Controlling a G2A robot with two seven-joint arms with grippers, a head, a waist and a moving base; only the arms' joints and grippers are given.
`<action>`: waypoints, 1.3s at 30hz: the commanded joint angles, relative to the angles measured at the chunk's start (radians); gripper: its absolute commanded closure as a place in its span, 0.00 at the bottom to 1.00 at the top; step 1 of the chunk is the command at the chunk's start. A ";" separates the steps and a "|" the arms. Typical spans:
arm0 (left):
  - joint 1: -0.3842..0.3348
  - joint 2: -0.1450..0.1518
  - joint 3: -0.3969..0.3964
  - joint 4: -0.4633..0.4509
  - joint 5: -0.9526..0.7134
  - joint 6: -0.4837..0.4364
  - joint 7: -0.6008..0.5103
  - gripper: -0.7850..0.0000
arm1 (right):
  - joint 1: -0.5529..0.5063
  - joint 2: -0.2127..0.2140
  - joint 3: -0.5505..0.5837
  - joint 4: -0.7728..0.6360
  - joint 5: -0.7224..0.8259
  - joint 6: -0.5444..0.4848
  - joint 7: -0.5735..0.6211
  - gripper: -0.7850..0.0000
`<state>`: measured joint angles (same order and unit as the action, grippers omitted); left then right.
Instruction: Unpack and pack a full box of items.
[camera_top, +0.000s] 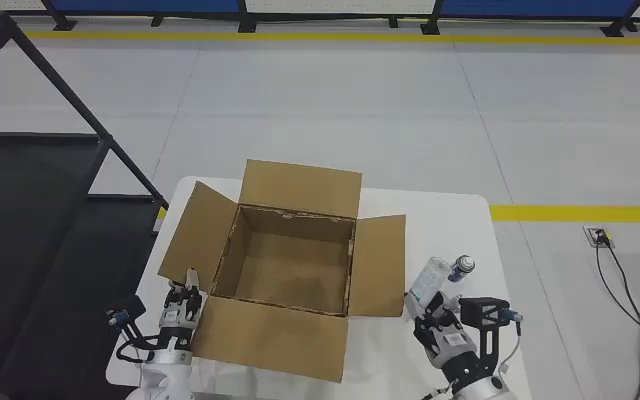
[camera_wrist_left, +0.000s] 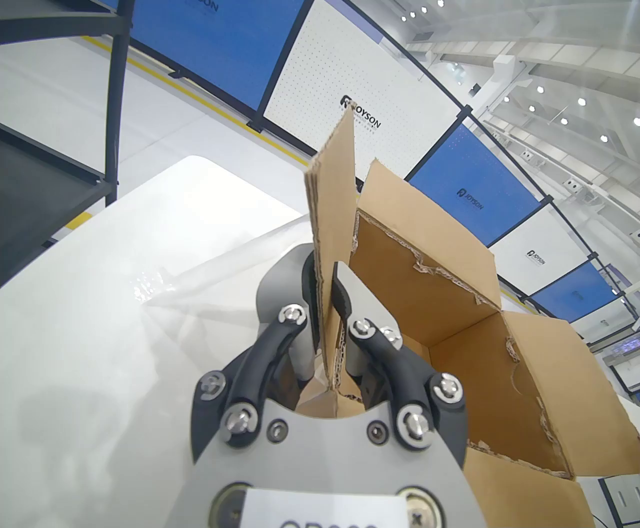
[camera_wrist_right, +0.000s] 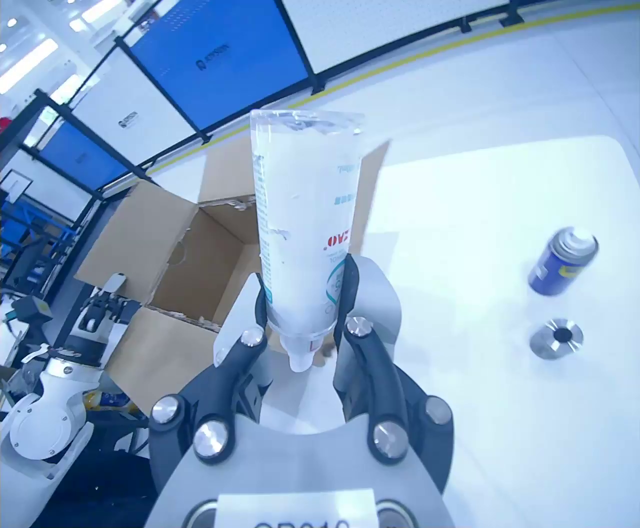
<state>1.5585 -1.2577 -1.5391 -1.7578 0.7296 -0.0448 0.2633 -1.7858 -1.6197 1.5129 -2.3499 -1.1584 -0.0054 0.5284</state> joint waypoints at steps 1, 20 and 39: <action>0.002 -0.001 -0.002 -0.004 0.001 -0.003 -0.004 1.00 | 0.011 0.001 0.045 0.000 0.044 0.069 0.032 1.00; 0.021 -0.005 -0.001 -0.035 0.003 -0.011 -0.050 0.00 | 0.329 0.033 0.320 0.213 0.104 0.346 0.335 1.00; 0.021 -0.005 -0.001 -0.035 0.003 -0.011 -0.050 0.00 | 0.763 0.129 0.340 0.634 -0.310 -0.044 0.847 1.00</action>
<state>1.5800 -1.2622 -1.5401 -1.7932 0.7323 -0.0557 0.2129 -1.0422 -1.4950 1.8519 -1.7417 -1.4533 -0.0337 1.3640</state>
